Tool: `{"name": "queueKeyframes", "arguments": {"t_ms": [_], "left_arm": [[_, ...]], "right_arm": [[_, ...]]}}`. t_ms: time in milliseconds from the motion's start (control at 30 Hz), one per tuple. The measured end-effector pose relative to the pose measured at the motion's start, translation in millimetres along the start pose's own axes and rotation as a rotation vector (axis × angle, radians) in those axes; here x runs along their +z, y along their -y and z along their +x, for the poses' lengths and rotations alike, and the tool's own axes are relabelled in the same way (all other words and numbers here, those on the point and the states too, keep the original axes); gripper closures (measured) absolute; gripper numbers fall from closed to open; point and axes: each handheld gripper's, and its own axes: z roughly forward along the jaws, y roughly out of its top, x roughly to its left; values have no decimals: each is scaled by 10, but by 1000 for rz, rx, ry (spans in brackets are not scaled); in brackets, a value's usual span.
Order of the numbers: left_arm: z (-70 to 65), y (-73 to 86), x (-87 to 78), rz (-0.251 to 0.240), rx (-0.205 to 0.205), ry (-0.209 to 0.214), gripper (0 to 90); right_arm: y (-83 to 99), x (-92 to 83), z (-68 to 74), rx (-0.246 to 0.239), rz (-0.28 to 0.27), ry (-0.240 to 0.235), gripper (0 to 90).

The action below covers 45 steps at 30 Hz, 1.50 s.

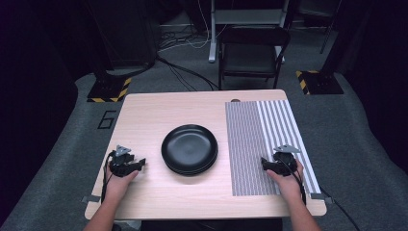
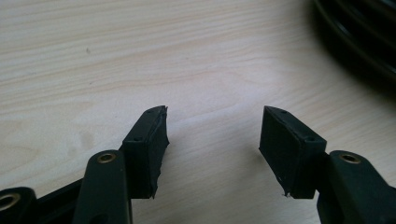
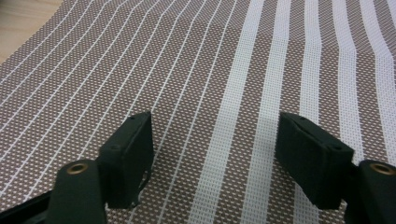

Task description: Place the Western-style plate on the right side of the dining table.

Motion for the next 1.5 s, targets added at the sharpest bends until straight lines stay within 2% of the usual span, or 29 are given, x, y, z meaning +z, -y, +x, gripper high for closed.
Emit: {"name": "queueKeyframes", "arguments": {"t_ms": [33, 167, 333, 467, 533, 567, 600, 733, 867, 1000, 1200, 1333, 1500], "left_arm": [[-13, -11, -24, -12, -3, 13, 419], [-18, -14, -36, -7, -19, 37, 446], [-29, -40, -82, -17, -50, 61, 490], [-45, -65, -116, -11, -29, 55, 507], [-57, -82, -139, -16, -25, 62, 517], [-57, -82, -139, -16, -25, 62, 526], [-66, -89, -144, -17, -19, 59, 529], [-103, -118, -168, -23, -15, 69, 537], [-156, -163, -200, -46, -10, 79, 524], [-185, -202, -226, -39, 2, 78, 515], [-213, -246, -242, -59, 13, 73, 504], [-235, -297, -259, -61, -1, 73, 489], [-269, -332, -264, -49, 10, 79, 499]], "right_arm": [[-8, -20, 21, -15, 1, 9, 332], [-33, -71, 47, -33, -11, 4, 349], [-70, -120, 78, -14, -38, -25, 365], [-83, -134, 117, -8, -26, -46, 395], [-88, -139, 145, 33, -4, -79, 423], [-88, -139, 145, 33, -4, -79, 423], [-93, -140, 164, 43, 9, -100, 449], [-124, -153, 196, 33, 27, -109, 468], [-171, -178, 202, 49, 18, -126, 482], [-204, -206, 200, 54, 17, -130, 496], [-263, -246, 209, 69, 17, -149, 509], [-300, -269, 242, 62, 11, -161, 518], [-340, -272, 281, 53, -1, -170, 525]]}}
